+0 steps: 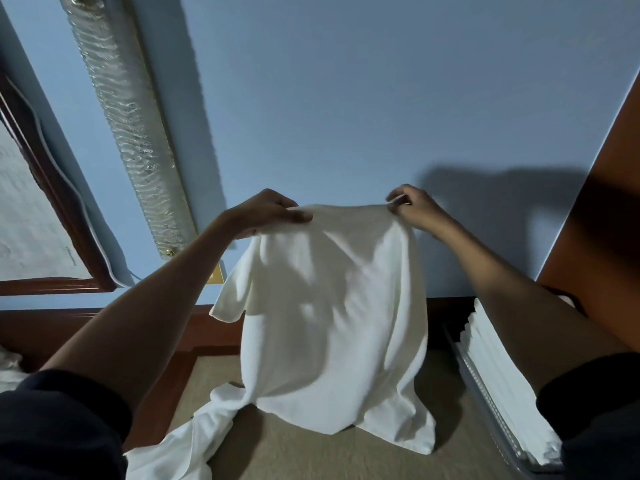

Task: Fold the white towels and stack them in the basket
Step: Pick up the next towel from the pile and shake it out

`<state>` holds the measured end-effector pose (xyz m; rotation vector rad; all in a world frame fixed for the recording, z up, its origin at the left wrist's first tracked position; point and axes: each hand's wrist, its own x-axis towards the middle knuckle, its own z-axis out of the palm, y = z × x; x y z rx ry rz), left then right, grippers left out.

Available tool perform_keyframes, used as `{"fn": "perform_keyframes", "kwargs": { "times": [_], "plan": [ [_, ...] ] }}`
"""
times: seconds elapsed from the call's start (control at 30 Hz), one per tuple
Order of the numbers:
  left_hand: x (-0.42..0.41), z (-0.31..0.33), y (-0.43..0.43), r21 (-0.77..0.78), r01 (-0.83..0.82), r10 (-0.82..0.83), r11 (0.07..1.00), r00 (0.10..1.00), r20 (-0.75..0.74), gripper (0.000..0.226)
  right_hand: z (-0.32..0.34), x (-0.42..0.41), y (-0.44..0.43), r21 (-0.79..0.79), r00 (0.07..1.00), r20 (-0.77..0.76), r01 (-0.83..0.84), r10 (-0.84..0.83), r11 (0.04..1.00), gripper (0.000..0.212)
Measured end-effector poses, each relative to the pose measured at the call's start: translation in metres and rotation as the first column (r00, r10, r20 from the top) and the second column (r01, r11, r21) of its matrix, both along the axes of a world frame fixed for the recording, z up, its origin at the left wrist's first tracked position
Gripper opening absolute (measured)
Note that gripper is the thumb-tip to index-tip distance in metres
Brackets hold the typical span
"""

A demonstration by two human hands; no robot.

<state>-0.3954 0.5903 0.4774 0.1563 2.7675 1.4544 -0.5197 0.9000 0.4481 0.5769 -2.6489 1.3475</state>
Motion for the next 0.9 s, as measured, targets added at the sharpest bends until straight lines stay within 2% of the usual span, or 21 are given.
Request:
{"fn": "perform_keyframes", "kwargs": {
  "times": [0.07, 0.1, 0.13, 0.17, 0.2, 0.23, 0.33, 0.5, 0.6, 0.8, 0.9],
  "plan": [
    [-0.003, 0.007, 0.009, -0.003, 0.033, -0.033, 0.999, 0.999, -0.014, 0.037, 0.013, 0.017, -0.022, 0.026, 0.958, 0.153, -0.251, 0.244, 0.968, 0.047],
    [-0.004, 0.010, 0.014, -0.003, 0.053, -0.053, 0.999, 0.998, -0.024, 0.034, 0.017, 0.025, -0.033, 0.069, 0.923, 0.219, -0.337, 0.316, 0.939, 0.052],
    [-0.006, 0.012, 0.019, -0.007, 0.072, -0.072, 0.997, 0.997, -0.032, 0.032, 0.019, 0.033, -0.045, 0.105, 0.886, 0.270, -0.417, 0.378, 0.903, 0.043],
    [-0.007, 0.014, 0.022, -0.017, 0.091, -0.092, 0.996, 0.995, -0.034, 0.029, 0.021, 0.038, -0.055, 0.125, 0.852, 0.317, -0.472, 0.416, 0.873, 0.025],
    [-0.008, 0.014, 0.023, -0.028, 0.105, -0.106, 0.994, 0.994, -0.032, 0.027, 0.022, 0.044, -0.061, 0.124, 0.828, 0.347, -0.505, 0.440, 0.854, 0.024],
    [-0.008, 0.015, 0.023, -0.035, 0.111, -0.112, 0.993, 0.993, -0.027, 0.025, 0.020, 0.045, -0.063, 0.109, 0.812, 0.363, -0.525, 0.458, 0.844, 0.031],
    [-0.007, 0.011, 0.013, -0.032, 0.089, -0.089, 0.996, 0.996, -0.011, 0.022, 0.016, 0.044, -0.056, 0.005, 0.799, 0.343, -0.528, 0.495, 0.849, 0.022],
    [0.005, 0.006, -0.010, 0.029, 0.022, -0.022, 0.999, 1.000, 0.003, 0.020, 0.019, 0.016, -0.037, 0.003, 0.933, 0.152, -0.329, 0.325, 0.944, 0.027],
    [0.010, 0.005, -0.022, -0.038, -0.015, 0.017, 0.999, 0.999, 0.045, 0.024, 0.021, 0.002, -0.027, 0.036, 0.985, 0.044, -0.171, 0.169, 0.985, 0.028],
    [0.009, -0.003, -0.041, -0.083, -0.076, 0.077, 0.994, 0.997, 0.009, 0.046, 0.015, -0.016, -0.012, 0.029, 0.998, -0.038, 0.041, -0.040, 0.999, 0.035],
    [0.009, 0.001, -0.043, -0.066, -0.161, 0.157, 0.985, 0.986, -0.063, 0.044, 0.012, -0.022, -0.008, 0.040, 0.995, -0.084, 0.065, -0.062, 0.997, 0.037]
  ]
}}
